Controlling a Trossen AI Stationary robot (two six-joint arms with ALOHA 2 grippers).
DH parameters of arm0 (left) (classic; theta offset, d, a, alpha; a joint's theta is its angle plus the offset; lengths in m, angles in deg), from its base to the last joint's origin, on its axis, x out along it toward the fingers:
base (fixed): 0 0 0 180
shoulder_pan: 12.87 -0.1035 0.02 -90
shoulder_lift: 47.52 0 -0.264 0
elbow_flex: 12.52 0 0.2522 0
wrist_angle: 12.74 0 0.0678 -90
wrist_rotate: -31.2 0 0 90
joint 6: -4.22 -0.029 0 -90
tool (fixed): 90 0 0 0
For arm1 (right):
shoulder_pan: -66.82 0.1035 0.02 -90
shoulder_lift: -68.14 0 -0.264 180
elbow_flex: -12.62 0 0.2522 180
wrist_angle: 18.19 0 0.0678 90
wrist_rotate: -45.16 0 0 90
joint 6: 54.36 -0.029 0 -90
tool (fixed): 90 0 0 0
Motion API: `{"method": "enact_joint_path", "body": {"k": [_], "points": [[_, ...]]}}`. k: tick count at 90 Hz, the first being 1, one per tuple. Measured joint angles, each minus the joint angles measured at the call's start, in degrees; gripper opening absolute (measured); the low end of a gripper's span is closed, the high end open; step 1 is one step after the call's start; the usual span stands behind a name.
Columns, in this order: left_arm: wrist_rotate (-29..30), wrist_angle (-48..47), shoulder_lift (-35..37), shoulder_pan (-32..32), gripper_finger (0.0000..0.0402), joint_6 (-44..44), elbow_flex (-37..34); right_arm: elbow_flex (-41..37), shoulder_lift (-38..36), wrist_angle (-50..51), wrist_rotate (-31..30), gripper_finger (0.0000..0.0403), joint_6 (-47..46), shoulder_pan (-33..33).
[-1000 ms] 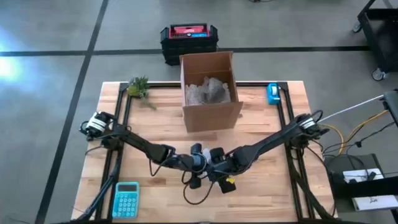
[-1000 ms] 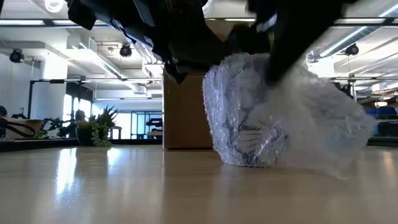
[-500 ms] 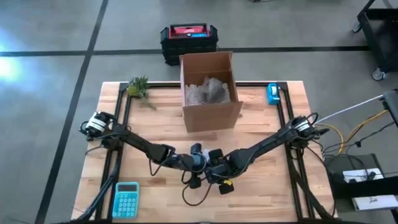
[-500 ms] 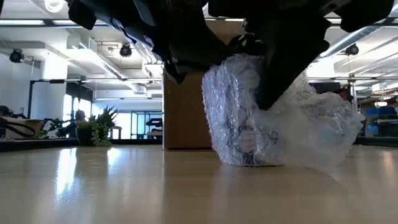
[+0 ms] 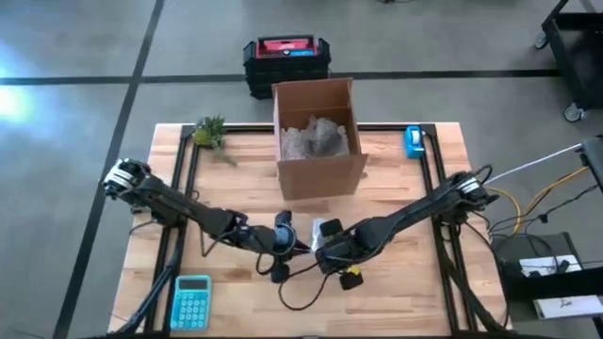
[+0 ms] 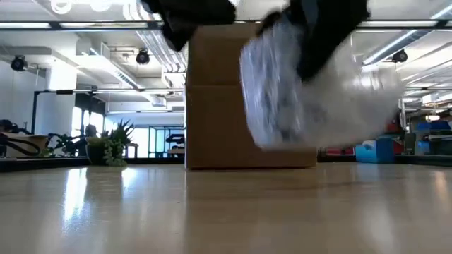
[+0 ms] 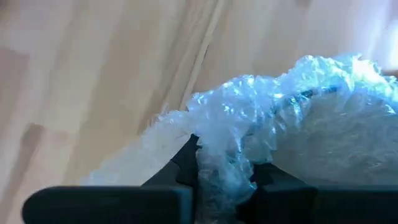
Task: Wrap mug
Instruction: Put the wrapped white mug into the cardboard box
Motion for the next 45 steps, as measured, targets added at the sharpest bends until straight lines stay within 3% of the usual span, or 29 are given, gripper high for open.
{"method": "enact_joint_path", "body": {"k": [15,26,34,45], "points": [[2.8,-6.63,4.33,0.89,0.0022,2.18,-0.78,3.54,-6.65,-0.08,-0.93,0.002,4.87,-0.47],[3.08,-8.13,5.43,0.98,0.0022,2.77,-1.56,7.03,-11.99,-3.05,-9.12,0.0027,10.33,-2.82],[3.1,-7.77,5.42,0.98,0.0022,3.04,-1.6,9.79,-14.67,-6.86,-13.31,0.0025,15.21,-5.78],[3.13,-7.4,4.57,0.98,0.0022,3.38,-1.71,13.94,-17.57,-15.27,-13.61,0.0019,20.12,-12.45]]}}
